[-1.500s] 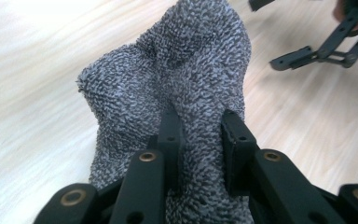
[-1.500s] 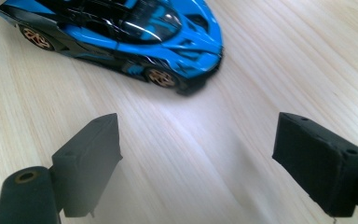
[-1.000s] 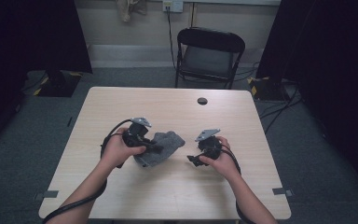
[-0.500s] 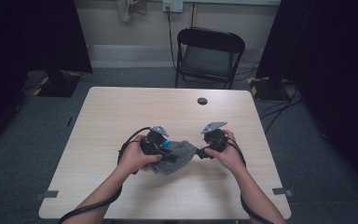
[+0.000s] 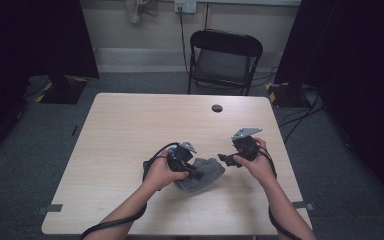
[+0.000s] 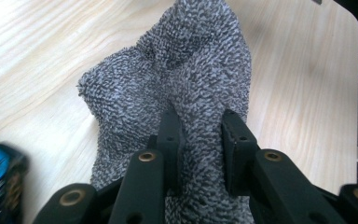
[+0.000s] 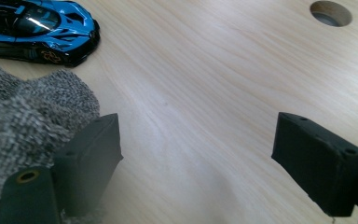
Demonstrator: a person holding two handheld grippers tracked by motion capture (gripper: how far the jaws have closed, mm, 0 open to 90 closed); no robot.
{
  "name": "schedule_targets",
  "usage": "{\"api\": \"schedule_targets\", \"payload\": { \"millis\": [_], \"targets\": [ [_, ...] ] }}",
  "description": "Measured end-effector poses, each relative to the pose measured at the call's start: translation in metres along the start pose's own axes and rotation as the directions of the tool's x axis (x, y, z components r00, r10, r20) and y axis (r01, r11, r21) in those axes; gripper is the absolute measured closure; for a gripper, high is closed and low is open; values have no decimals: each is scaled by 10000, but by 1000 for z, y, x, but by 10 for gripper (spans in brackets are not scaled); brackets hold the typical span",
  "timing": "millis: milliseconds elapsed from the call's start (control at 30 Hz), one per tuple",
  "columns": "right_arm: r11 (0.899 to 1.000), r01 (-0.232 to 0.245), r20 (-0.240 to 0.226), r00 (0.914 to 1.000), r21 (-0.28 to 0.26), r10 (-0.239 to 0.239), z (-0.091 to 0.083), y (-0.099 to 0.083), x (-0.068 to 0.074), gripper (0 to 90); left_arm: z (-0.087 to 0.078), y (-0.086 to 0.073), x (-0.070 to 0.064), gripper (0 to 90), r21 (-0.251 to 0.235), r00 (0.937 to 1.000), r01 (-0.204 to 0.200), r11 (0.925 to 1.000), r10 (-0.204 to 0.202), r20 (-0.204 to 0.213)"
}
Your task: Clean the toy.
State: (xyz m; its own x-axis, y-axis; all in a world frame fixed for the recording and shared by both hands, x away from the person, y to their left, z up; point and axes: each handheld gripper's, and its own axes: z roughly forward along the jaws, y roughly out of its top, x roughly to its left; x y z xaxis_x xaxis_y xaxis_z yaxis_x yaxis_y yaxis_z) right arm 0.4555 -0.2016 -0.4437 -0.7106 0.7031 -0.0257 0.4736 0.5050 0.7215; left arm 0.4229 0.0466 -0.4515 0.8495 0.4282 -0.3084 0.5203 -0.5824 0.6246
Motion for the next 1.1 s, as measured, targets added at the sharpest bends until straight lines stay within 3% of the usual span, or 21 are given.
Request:
{"api": "schedule_targets", "payload": {
  "millis": [400,667,800,867,967,1100],
  "targets": [
    [9998,-220,336,9992,-13,220,-14,-12,-12,150,36,27,-13,725,180,9982,-563,9983,559,226],
    [9994,-341,460,9984,13,340,-20,-19,-17,150,54,30,-17,709,317,9962,-851,9959,845,214],
    [9995,-304,398,9987,-7,304,-20,-19,-16,150,52,29,-15,590,96,9963,-835,9965,833,222],
    [9996,-282,372,9989,-50,284,-20,-19,-15,150,47,28,-14,444,13,9956,-939,9956,939,-20],
    [9996,-258,275,9993,-93,260,-20,-19,-13,151,34,26,-12,337,-271,9940,-1049,9941,1040,-335],
    [9999,-51,134,9999,-99,53,-19,-16,-9,150,11,21,-5,285,-477,9909,-1065,9932,1021,-880]
  ]
}}
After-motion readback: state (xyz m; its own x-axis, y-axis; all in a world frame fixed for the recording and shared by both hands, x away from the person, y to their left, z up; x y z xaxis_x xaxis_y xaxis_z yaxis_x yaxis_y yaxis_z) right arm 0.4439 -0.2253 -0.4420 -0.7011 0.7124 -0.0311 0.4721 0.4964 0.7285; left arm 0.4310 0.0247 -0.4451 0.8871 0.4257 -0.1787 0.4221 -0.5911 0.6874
